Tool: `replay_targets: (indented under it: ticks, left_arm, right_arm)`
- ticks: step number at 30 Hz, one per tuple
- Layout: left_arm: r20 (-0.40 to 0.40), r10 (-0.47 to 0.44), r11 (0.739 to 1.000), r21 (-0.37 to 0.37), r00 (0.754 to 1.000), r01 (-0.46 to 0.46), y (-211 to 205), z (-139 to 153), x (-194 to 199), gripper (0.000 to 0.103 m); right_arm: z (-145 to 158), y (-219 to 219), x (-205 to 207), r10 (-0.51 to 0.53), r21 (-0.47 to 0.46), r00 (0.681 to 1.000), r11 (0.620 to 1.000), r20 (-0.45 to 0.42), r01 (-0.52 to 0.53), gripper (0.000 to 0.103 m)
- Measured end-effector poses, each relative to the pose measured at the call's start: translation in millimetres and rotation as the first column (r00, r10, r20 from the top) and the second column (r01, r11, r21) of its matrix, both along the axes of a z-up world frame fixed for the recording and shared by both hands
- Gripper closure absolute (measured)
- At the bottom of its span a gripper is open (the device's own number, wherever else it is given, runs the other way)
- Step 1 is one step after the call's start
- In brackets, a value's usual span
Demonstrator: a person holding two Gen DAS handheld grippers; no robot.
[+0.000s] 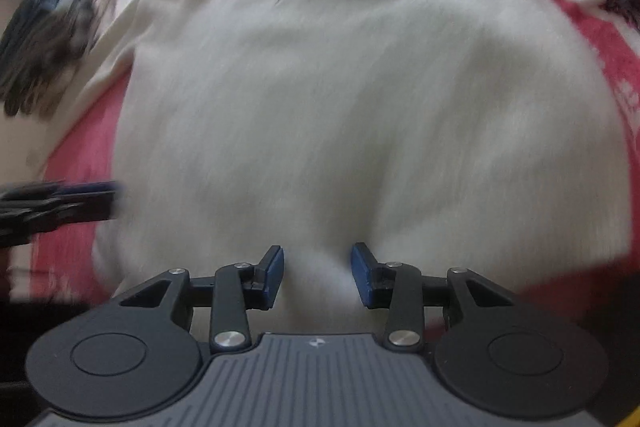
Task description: Fold clothes
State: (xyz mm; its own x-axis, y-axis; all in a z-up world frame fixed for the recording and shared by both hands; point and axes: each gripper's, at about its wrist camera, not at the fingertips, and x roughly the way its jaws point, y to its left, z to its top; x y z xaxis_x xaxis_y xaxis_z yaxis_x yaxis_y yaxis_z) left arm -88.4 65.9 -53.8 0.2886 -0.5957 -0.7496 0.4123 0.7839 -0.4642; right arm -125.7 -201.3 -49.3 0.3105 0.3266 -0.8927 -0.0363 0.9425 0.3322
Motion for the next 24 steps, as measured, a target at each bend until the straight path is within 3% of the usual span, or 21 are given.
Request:
replay_targets:
  ticks: [3,4,6,10,14,19,24]
  left_arm:
    - [-0.046,-0.077,0.993,0.088,0.996,0.081,-24,-28,-11,0.076]
    - [-0.044,-0.088,0.99,0.105,0.995,0.093,-27,-33,-17,0.076]
    - [-0.024,-0.111,0.987,0.113,0.994,0.113,-24,-30,-27,0.075]
    - [-0.058,-0.085,0.99,0.106,0.995,0.091,-12,-21,-27,0.075]
    - [-0.03,-0.053,0.992,0.117,0.998,0.057,-1,-8,-18,0.074]
    - [0.042,-0.052,0.99,0.13,0.998,0.046,4,12,18,0.071]
    - [0.114,-0.007,0.992,0.124,0.993,-0.007,-7,13,62,0.07]
  right_arm:
    - [9,-14,-5,-0.028,0.044,0.998,0.999,-0.053,0.031,0.064]
    - [19,-21,-5,-0.047,0.049,0.998,0.998,-0.031,0.048,0.064]
    - [43,-33,3,-0.072,0.013,0.995,0.997,0.066,0.071,0.064]
    - [75,-49,46,-0.098,-0.027,0.965,0.994,0.243,0.108,0.064]
    - [74,-39,104,-0.073,-0.008,0.948,0.997,0.309,0.079,0.064]
    - [61,-30,150,-0.067,0.101,0.96,0.994,0.273,0.041,0.064]
    - [32,-22,188,0.015,0.081,0.983,0.996,0.181,-0.03,0.064]
